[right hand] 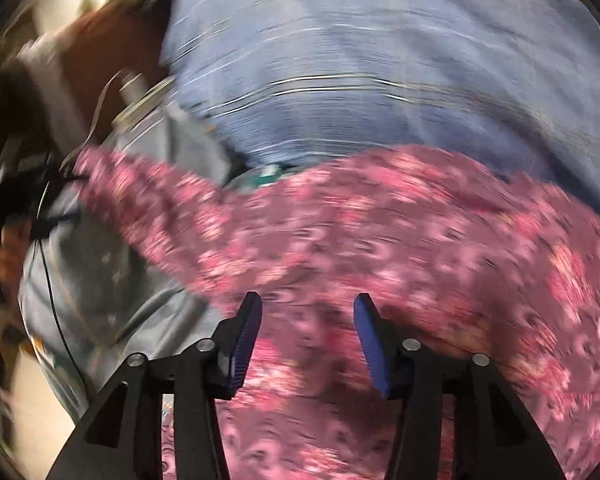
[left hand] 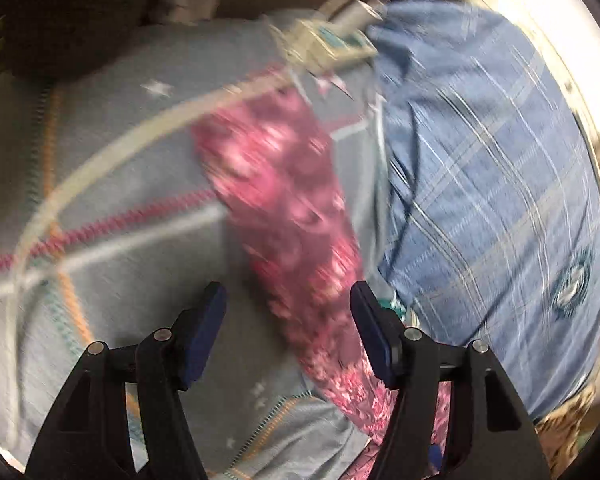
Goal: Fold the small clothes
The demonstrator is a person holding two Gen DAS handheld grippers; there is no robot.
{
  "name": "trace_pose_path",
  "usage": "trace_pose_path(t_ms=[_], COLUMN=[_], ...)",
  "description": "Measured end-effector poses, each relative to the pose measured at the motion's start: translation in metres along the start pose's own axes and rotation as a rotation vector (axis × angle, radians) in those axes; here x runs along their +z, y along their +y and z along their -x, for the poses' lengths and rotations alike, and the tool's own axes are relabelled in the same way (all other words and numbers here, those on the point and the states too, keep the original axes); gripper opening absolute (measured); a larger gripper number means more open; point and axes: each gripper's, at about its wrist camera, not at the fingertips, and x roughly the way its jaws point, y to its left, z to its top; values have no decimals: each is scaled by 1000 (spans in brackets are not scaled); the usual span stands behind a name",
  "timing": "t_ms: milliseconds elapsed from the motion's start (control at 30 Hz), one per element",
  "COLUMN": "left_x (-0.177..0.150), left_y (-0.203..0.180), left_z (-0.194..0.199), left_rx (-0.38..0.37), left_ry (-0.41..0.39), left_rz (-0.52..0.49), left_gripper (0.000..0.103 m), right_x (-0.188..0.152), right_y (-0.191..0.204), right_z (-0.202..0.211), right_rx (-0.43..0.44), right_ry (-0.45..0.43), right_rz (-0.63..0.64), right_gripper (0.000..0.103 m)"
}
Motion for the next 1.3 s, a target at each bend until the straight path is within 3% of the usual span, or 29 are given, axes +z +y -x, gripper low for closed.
trace_pose_path(t_ms=[67, 300, 467, 600, 667, 767, 867, 933, 967, 1000, 1067, 1300], left_x=[10, 27, 30, 29, 27, 23, 25, 25, 25, 24, 20, 1], left_y=[9, -5, -24, -28, -31, -32, -26, -22, -23, -25, -30, -59], left_z=[2, -9, -21, -31, -34, -38, -39, -39, -37, -35, -29, 1], left_rx=[-41, -34, -1, -37, -35, -43, -40, -49, -51, -50, -48, -91], left_ry=[5, -9, -18, -13, -15, -7, -7, -9, -13, -20, -40, -104], left_rz=[40, 37, -16, -17, -28, -44, -32, -25, -32, -47, -81, -170], left_gripper=[63, 64, 64, 63, 54, 22, 11, 7, 5, 5, 4, 3], right_x=[1, 6, 12, 11, 11, 13, 16, 17, 18, 19, 22, 26], right_y=[17, 65, 79, 82, 85, 96, 107, 114, 116, 119, 118, 91], right_z=[-6, -34, -56, -59, -66, -80, -93, -101, -104, -107, -108, -70], right_rx=[5, 27, 15, 28, 23, 4, -7, -21, -28, -42, -47, 39], right_ry=[3, 18, 29, 29, 38, 56, 59, 63, 64, 60, 56, -30], right_rz=[52, 158, 198, 198, 222, 272, 300, 320, 330, 340, 335, 202], right_gripper=[57, 57, 57, 58, 59, 59, 59, 56, 49, 31, 11, 3])
